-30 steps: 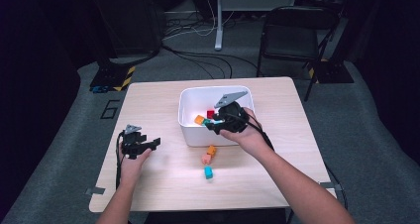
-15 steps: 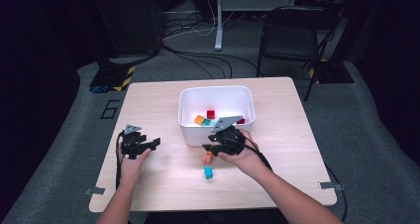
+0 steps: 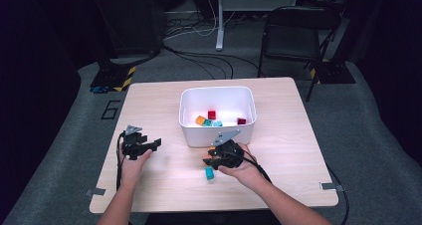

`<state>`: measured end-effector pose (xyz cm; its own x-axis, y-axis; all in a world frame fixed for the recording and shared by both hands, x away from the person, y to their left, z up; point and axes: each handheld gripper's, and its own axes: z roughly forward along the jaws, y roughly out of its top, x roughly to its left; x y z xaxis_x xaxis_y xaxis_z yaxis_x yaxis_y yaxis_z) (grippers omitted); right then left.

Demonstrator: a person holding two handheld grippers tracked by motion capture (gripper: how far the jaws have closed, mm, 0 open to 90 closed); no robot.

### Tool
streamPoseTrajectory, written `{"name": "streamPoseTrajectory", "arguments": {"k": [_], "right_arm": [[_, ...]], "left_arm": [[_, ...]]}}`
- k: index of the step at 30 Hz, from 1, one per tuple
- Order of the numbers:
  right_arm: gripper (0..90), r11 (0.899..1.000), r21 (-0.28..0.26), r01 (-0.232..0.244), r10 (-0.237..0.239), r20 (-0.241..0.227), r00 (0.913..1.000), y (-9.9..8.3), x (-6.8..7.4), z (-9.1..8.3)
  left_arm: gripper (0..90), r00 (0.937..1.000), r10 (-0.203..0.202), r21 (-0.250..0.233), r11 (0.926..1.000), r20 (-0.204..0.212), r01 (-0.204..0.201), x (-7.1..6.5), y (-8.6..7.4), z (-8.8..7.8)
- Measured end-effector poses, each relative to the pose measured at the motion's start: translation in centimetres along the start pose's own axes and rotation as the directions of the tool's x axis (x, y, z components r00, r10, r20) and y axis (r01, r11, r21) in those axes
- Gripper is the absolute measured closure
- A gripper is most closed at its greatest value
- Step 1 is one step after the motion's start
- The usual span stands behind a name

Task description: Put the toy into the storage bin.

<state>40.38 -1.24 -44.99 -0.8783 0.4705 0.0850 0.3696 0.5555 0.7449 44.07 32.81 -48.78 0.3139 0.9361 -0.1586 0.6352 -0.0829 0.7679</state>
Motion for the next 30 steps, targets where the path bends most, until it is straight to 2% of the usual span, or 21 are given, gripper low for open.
{"name": "streamPoseTrajectory", "arguments": {"k": [3,12,15,21,30], "right_arm": [[58.5,1.000,0.005,-0.012,0.012,-0.019,0.9997,-0.5,0.2,0.5],[56.4,1.000,0.022,0.017,-0.016,-0.038,0.9992,-1.5,0.7,2.0],[55.5,1.000,0.027,0.013,-0.012,-0.040,0.9991,-1.8,0.8,2.4],[51.7,0.998,0.053,0.034,-0.031,-0.065,0.9974,-2.0,1.3,3.3],[51.7,0.996,0.080,0.040,-0.035,-0.067,0.9972,-2.9,1.5,3.1]], "left_arm": [[31.3,1.0000,-0.002,0.003,1.0000,0.000,0.002,0.0,0.0,-0.1],[31.4,1.0000,-0.004,0.006,1.0000,-0.001,0.004,0.1,-0.1,-0.1],[31.3,1.0000,-0.006,0.003,1.0000,-0.001,0.006,0.1,-0.1,-0.1],[31.3,1.0000,-0.006,0.004,1.0000,0.000,0.006,0.1,-0.1,-0.1],[31.4,1.0000,-0.010,0.003,1.0000,-0.001,0.010,0.3,-0.1,-0.1]]}}
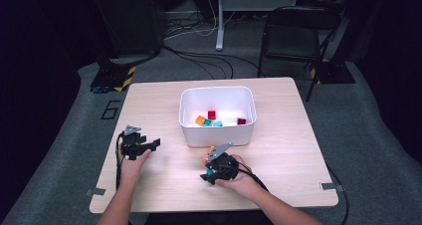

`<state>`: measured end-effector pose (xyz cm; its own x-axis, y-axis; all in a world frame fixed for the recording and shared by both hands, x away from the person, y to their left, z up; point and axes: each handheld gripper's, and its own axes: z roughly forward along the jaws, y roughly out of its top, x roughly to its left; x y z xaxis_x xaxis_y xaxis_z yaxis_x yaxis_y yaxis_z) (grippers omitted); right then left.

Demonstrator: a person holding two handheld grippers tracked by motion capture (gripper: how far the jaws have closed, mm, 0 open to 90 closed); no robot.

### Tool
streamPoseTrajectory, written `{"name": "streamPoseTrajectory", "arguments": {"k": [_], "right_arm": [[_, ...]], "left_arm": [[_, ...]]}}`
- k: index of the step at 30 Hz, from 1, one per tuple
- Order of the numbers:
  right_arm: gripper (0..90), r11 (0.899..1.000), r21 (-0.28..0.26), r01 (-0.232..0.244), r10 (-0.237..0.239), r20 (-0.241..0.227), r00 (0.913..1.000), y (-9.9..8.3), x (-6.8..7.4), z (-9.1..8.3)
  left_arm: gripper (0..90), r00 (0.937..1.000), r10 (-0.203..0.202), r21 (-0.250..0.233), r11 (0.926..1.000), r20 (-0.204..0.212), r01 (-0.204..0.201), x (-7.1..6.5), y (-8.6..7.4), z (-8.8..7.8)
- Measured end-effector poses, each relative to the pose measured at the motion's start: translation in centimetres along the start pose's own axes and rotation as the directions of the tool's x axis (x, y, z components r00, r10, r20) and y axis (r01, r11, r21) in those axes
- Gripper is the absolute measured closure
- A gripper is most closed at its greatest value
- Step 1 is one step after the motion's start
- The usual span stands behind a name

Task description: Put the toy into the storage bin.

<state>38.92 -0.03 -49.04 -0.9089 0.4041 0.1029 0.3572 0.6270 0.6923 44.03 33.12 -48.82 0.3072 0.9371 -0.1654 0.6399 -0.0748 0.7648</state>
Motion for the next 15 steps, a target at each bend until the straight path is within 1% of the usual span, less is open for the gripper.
{"name": "streamPoseTrajectory", "arguments": {"k": [4,6,7,8,12,13,15], "right_arm": [[51.7,1.000,0.008,-0.009,0.009,-0.002,1.0000,-0.6,0.2,-0.4],[51.8,1.000,0.009,-0.008,0.008,-0.003,1.0000,-0.9,0.2,-0.5],[51.8,1.000,0.007,-0.001,0.001,0.001,1.0000,-1.1,0.2,-0.5],[51.9,1.000,0.011,-0.010,0.010,-0.002,1.0000,-1.2,0.3,-0.6],[54.7,1.000,0.014,-0.012,0.012,0.006,0.9999,-1.5,0.3,-0.6],[56.6,1.000,0.017,-0.004,0.004,0.009,1.0000,-1.6,0.3,-0.6],[57.6,1.000,0.016,-0.015,0.015,0.009,0.9998,-1.7,0.3,-0.6]], "left_arm": [[31.4,1.0000,0.001,0.000,1.0000,-0.001,-0.001,-0.1,0.0,0.1],[31.4,1.0000,0.005,0.004,1.0000,0.000,-0.005,-0.2,0.0,0.1],[31.4,1.0000,0.007,-0.002,1.0000,-0.006,-0.007,-0.2,0.0,0.2],[31.4,1.0000,0.007,0.005,1.0000,-0.003,-0.007,-0.2,0.0,0.1],[31.4,1.0000,0.006,0.005,1.0000,-0.004,-0.006,-0.2,0.0,0.2],[31.3,1.0000,0.006,0.005,1.0000,-0.004,-0.006,-0.2,0.0,0.2],[31.4,1.0000,0.005,0.004,1.0000,-0.003,-0.005,-0.2,0.0,0.2]]}}
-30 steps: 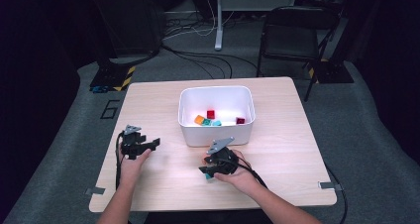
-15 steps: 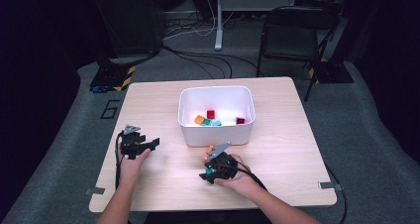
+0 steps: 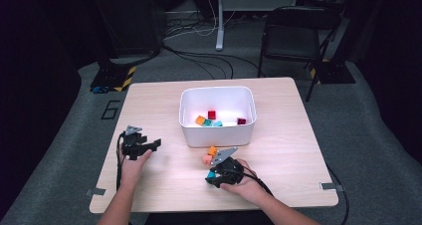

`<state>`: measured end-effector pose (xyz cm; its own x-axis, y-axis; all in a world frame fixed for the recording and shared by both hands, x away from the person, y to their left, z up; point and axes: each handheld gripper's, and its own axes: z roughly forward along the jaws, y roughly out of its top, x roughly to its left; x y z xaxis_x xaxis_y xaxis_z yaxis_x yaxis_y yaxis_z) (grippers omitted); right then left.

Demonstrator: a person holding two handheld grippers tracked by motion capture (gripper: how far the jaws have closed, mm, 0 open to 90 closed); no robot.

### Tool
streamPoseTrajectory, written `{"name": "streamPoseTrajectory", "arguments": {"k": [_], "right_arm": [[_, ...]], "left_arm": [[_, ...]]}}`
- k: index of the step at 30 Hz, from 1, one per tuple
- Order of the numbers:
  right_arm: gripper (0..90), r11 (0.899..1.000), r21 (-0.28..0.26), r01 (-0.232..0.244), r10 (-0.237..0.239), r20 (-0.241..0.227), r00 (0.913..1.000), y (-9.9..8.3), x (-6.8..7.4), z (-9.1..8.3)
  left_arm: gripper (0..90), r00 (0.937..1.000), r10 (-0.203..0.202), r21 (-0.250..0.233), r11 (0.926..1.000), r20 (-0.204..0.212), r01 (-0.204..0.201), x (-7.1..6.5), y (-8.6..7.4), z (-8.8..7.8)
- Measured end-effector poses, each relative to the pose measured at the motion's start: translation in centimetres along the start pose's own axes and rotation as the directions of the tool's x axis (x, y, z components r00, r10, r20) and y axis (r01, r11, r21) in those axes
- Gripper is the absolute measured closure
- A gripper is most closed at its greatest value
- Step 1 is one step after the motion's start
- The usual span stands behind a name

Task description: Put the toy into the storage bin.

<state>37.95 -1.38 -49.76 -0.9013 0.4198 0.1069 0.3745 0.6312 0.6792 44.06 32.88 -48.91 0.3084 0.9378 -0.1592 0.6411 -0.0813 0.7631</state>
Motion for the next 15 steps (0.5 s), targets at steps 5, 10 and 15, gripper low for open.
{"name": "streamPoseTrajectory", "arguments": {"k": [5,10,15], "right_arm": [[58.1,1.000,-0.004,0.002,-0.002,0.007,1.0000,0.4,0.0,-0.3],[58.2,1.000,-0.019,0.005,-0.005,0.015,0.9999,1.1,-0.1,-1.0],[58.2,1.000,-0.030,0.002,-0.002,0.017,0.9999,1.9,-0.3,-2.1]], "left_arm": [[31.4,1.0000,0.001,-0.001,1.0000,0.001,-0.001,0.1,0.0,0.0],[31.3,1.0000,-0.001,-0.005,1.0000,0.000,0.001,0.0,0.0,0.0],[31.4,1.0000,0.000,-0.001,1.0000,0.001,0.000,0.0,0.0,0.0]]}}
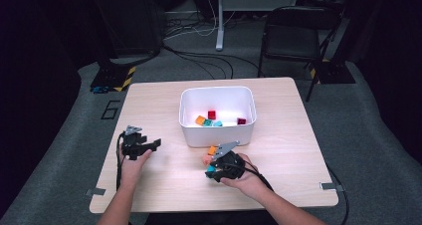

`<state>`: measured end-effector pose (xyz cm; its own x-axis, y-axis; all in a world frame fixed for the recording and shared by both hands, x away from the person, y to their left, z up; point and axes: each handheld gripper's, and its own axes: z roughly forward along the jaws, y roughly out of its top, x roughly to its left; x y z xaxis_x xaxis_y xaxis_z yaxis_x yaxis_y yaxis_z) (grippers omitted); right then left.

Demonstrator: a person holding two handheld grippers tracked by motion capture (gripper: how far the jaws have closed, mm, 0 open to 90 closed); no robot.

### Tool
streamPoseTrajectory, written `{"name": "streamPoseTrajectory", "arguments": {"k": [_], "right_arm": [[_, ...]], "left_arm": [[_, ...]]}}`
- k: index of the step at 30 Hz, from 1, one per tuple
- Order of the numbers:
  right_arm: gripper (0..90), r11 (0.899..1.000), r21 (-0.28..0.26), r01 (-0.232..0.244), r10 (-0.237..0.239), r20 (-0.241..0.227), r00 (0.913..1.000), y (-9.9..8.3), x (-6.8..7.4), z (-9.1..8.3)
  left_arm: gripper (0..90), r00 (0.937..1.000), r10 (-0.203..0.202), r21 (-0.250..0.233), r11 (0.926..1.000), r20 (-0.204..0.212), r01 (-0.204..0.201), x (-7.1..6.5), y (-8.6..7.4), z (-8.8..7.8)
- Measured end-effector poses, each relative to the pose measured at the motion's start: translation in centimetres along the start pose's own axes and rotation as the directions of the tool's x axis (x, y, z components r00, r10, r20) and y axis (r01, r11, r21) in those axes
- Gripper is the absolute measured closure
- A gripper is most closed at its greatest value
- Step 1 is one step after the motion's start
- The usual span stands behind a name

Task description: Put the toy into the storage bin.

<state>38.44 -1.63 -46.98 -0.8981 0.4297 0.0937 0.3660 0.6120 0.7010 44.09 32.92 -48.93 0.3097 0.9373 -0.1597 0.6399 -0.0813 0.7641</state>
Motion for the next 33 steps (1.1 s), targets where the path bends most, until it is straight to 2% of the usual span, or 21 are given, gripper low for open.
{"name": "streamPoseTrajectory", "arguments": {"k": [8,18,27,33], "right_arm": [[58.2,1.000,-0.007,-0.017,0.017,-0.009,0.9998,1.5,-0.4,-1.7],[58.2,0.999,-0.041,-0.032,0.032,-0.009,0.9995,4.3,-1.5,-5.1],[58.2,0.996,-0.075,-0.047,0.049,0.025,0.9985,6.8,-2.9,-8.0],[58.2,0.991,-0.111,-0.075,0.082,0.058,0.9949,8.3,-4.2,-9.6]], "left_arm": [[31.3,1.0000,-0.001,0.002,1.0000,-0.001,0.001,0.0,0.0,0.0],[31.4,1.0000,-0.003,-0.002,1.0000,0.000,0.003,0.0,0.0,0.0],[31.4,1.0000,0.001,0.001,1.0000,0.001,-0.001,0.0,0.0,0.0],[31.4,1.0000,-0.003,-0.002,1.0000,0.001,0.003,0.0,0.0,0.0]]}}
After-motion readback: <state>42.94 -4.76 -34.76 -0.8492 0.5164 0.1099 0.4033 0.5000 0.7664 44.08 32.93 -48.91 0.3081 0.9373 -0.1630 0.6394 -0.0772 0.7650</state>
